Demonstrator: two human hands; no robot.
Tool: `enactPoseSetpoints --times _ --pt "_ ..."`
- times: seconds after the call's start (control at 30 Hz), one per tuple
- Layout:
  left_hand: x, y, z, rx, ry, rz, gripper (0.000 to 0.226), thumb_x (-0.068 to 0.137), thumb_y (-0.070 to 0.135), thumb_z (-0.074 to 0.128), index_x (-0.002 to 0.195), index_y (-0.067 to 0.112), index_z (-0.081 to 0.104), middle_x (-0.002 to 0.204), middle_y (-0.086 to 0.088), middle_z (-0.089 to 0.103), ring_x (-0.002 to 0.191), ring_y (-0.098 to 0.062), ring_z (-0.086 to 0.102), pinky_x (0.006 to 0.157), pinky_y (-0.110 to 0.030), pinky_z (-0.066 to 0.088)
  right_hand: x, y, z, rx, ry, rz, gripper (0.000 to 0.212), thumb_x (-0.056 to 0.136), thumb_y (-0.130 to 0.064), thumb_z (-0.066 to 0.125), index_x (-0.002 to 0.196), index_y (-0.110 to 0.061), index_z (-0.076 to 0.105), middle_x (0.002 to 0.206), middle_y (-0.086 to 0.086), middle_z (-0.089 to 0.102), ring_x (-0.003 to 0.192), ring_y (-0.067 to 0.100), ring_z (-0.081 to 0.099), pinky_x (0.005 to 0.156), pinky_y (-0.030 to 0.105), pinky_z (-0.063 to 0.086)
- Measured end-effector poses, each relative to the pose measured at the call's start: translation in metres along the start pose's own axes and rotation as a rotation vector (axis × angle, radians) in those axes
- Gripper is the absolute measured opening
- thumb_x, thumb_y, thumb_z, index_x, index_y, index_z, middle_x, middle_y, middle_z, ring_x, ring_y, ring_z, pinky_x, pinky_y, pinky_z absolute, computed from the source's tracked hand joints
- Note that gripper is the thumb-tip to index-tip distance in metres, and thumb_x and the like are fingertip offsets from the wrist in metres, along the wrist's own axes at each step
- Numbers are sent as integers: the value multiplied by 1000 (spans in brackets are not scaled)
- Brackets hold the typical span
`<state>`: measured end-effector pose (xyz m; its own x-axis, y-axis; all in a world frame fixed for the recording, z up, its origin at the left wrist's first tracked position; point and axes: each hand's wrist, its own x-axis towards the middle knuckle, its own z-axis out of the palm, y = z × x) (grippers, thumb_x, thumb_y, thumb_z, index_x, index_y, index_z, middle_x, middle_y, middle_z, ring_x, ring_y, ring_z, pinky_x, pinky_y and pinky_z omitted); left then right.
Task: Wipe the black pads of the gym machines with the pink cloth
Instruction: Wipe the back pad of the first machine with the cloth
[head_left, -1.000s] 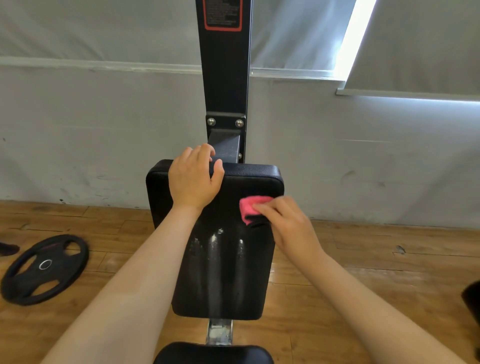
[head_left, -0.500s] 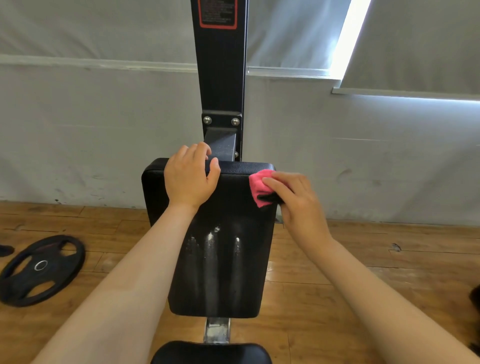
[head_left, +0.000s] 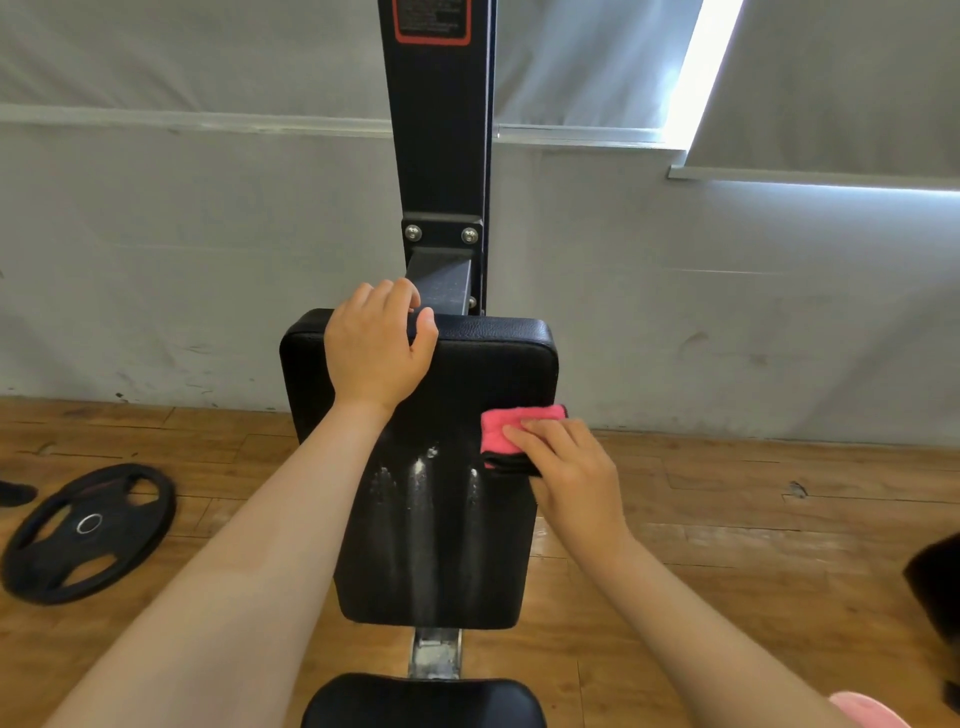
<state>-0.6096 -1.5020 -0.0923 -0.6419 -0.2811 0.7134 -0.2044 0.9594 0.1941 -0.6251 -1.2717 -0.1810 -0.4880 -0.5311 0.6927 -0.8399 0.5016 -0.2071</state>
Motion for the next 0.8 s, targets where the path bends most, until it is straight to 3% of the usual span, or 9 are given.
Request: enactPoseSetpoints --times 0.2,0.37,0.53,0.67,0.8 --pt "0 -1 0 11 -4 -1 34 93 36 33 84 13 57 76 -2 58 70 -11 43 60 -25 29 -30 -17 0 219 -269 195 33 80 -14 72 112 -23 68 104 -12 64 97 3 58 77 27 57" --pt "-1 -1 2 12 0 -1 33 93 35 35 84 14 58 77 -2 58 70 -12 46 60 -25 31 -9 -20 -28 463 -94 374 34 85 -7 66 114 -25 64 104 -17 62 102 1 57 88 21 48" --pt "-1 -2 3 15 5 5 32 92 34 36 83 13 58 77 -2 59 71 -10 42 61 -24 28 46 -15 -43 433 89 301 35 85 -4 66 118 -12 62 110 -3 58 104 6 53 92 14 43" --pt "0 -2 3 22 8 8 31 92 33 37 81 13 58 76 -2 58 69 -11 44 59 -24 30 65 -18 -26 280 57 229 40 80 -4 70 120 -9 62 110 4 58 103 10 48 89 20 46" --pt "1 -2 2 33 6 8 30 92 32 36 80 13 57 74 -2 57 67 -13 46 59 -24 28 53 -15 -14 255 30 159 39 82 -11 60 121 -7 63 109 6 62 101 15 53 89 23 47"
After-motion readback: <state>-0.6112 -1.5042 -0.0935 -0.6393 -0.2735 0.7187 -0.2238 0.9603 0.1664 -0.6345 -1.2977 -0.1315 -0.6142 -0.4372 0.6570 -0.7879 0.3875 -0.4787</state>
